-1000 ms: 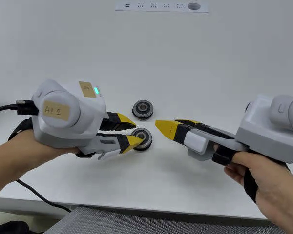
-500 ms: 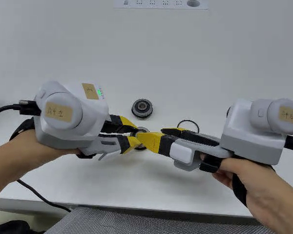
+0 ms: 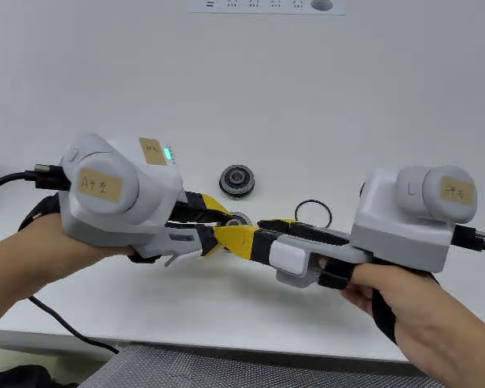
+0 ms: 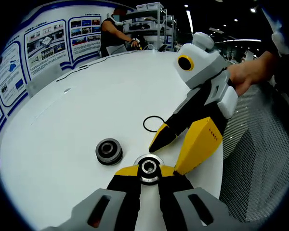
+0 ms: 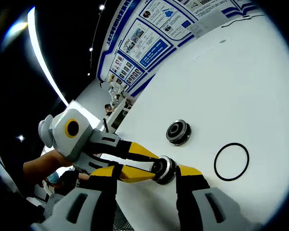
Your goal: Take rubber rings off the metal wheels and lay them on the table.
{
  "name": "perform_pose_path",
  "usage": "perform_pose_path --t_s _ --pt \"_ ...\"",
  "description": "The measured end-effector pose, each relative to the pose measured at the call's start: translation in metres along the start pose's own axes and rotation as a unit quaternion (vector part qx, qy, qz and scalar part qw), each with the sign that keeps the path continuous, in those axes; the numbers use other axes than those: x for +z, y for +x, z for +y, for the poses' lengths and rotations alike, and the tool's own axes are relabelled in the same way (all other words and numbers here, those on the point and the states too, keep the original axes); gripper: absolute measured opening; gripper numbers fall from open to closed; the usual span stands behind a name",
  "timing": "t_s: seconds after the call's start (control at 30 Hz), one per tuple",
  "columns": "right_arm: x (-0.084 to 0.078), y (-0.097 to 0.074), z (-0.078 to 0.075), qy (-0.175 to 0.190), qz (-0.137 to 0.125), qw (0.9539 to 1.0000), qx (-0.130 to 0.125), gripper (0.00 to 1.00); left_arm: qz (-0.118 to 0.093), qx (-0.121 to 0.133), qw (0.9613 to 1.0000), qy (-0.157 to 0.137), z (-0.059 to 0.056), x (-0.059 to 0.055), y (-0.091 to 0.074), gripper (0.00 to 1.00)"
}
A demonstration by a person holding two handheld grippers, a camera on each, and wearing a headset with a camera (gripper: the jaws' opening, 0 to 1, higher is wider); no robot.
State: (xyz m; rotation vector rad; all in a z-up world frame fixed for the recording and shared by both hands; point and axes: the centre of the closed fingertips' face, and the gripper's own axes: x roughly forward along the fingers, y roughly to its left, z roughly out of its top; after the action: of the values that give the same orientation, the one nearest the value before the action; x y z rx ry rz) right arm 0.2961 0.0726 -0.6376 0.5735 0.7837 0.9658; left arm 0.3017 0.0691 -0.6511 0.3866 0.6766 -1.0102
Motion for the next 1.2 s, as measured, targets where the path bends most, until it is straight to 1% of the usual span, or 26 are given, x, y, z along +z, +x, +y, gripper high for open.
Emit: perform_pose_path --t_s 0.23,0.53,0.67,0.8,0.93,1.0,1.1,1.13,1.2 --pt "-0.002 0.004 -0.001 0.014 0.005 0.9999 0.0 0.52 0.009 -0.004 0.9999 0.01 0.0 0.0 0.001 0.13" --pt "-0.004 0.004 0.0 0.038 0.007 0.9993 0.004 0.52 0.01 -0.005 0.9999 0.011 0.001 -0.001 0.002 0.13" --pt "-0.004 0.004 0.0 0.04 0.008 0.9992 0.003 0.51 0.01 -0.004 0.9999 0.011 0.0 -0.002 0.002 0.13" --pt "-0.004 0.003 0.001 0.051 0.01 0.9987 0.004 0.51 0.012 -0.005 0.9998 0.012 0.0 -0.002 0.002 0.13" --pt "-0.005 0.001 -0.001 0.063 0.01 0.998 0.005 0.48 0.014 -0.005 0.9998 0.012 0.0 -0.003 0.002 0.13" --pt "-0.005 -0.001 -0.002 0.079 0.008 0.9968 0.007 0.46 0.014 -0.005 0.9998 0.012 0.0 -0.003 0.002 0.13" --pt "-0.01 -0.003 -0.004 0.101 0.02 0.9946 0.012 0.41 0.013 -0.004 0.9999 0.01 0.0 -0.003 0.001 0.13" --pt "-0.011 -0.003 -0.004 0.103 0.019 0.9944 0.013 0.4 0.013 -0.004 0.9999 0.01 0.0 -0.003 0.001 0.13" --pt "-0.01 -0.004 -0.003 0.112 0.008 0.9936 0.015 0.4 0.013 -0.004 0.9999 0.01 0.0 -0.003 0.001 0.13"
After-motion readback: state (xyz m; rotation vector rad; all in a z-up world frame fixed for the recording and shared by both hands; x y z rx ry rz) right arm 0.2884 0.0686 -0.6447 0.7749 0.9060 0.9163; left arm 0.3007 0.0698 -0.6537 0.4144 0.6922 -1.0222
